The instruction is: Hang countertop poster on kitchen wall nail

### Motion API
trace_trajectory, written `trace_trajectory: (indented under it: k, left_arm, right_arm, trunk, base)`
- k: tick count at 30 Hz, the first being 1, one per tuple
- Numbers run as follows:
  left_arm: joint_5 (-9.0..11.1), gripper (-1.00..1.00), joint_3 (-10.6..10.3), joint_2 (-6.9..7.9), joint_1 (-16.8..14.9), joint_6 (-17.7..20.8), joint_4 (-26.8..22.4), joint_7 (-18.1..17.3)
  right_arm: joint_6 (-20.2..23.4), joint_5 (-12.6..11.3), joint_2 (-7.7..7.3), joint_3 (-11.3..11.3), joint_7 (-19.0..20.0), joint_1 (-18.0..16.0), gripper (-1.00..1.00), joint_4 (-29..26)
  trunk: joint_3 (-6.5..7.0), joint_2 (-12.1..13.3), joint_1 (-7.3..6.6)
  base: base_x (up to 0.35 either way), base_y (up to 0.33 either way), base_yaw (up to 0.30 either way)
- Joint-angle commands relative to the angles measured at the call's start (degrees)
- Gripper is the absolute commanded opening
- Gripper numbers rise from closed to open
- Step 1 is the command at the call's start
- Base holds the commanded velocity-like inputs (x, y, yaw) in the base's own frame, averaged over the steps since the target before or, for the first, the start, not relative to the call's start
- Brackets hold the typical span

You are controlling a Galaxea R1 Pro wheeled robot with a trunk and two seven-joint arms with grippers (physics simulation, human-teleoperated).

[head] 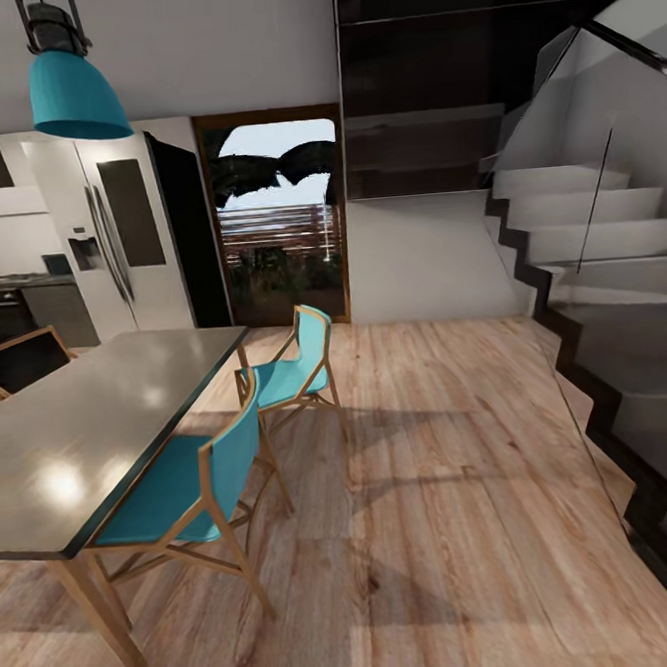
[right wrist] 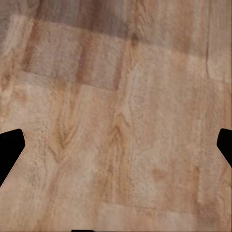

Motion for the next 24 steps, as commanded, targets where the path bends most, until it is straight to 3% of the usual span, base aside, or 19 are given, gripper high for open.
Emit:
trace_trajectory:
  k: [1,24]
  left_arm:
    - [-0.52,1.0,0.15,0.0,0.01,-0.3,0.03,-0.01]
    - [-0.18,1.0,0.41,0.04,0.03,-1.28,0.4,0.07]
  right_arm:
    - [-0.07,0.54,-0.01,0.15,-0.42,-0.03,1.0,0.05]
    - [-0.02,0.63,0.54,0.16,-0.42,-0.03,1.0,0.05]
  trunk:
    - [-0.05,-0.02,0.0]
    - [-0.05,-0.02,0.0]
  base:
    - [-0.002,0.005,0.293]
    - [0.0,0.001,0.294]
